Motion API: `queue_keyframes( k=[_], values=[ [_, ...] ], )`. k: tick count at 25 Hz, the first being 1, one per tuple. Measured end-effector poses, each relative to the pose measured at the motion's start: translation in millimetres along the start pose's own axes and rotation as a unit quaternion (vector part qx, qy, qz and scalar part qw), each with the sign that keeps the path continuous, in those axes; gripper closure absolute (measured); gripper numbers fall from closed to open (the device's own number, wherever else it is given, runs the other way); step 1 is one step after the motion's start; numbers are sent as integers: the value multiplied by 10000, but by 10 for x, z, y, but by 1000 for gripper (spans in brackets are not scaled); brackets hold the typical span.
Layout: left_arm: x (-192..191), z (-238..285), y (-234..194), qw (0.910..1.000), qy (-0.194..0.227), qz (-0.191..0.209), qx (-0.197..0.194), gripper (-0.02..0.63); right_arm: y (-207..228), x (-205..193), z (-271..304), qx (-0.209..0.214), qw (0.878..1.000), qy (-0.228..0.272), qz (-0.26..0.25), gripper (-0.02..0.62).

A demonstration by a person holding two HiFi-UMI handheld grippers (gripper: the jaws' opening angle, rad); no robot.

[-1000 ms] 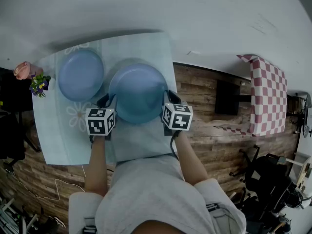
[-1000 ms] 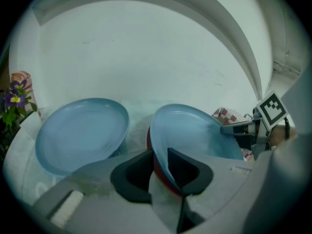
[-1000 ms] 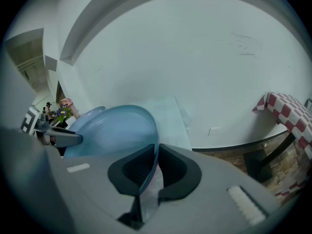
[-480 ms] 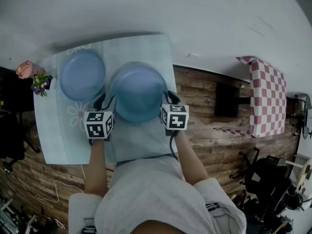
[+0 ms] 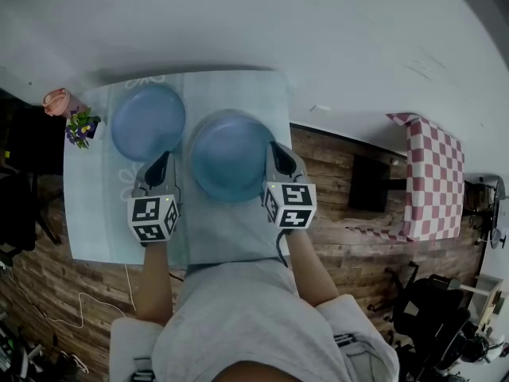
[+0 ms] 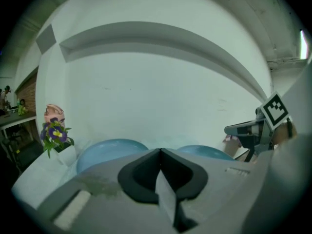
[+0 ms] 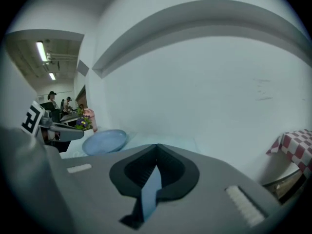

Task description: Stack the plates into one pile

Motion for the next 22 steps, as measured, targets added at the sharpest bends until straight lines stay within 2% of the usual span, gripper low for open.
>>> queue_keyframes(
  k=[6, 13, 16, 19, 22],
  values=[
    [192, -413, -213, 9968, 682, -90, 414, 601, -352, 434, -84, 549, 9956, 742, -157, 595],
    [281, -913, -489, 9857, 1304, -256, 1034, 601, -767, 739, -117, 1151, 9848, 1187, -537, 595],
    [318, -1078, -569, 9818, 1453, -206, 1208, 601, -938, 908, -115, 1530, 9742, 1445, -819, 595],
    [337, -1195, -635, 9787, 1503, -232, 1382, 602, -1099, 1122, -109, 2044, 9576, 1743, -1041, 595],
    [346, -1254, -695, 9774, 1478, -363, 1470, 601, -1202, 1334, -10, 2450, 9497, 1726, -909, 595]
  ],
)
Point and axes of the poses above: the fingertips, and each gripper's own axes: z forward along the fingers, y to its right, x out of its top, the point moved 8 cm from there along -z, backward along the fingers, and after that the axes turned 4 degrees about z, right-handed, at the moved point
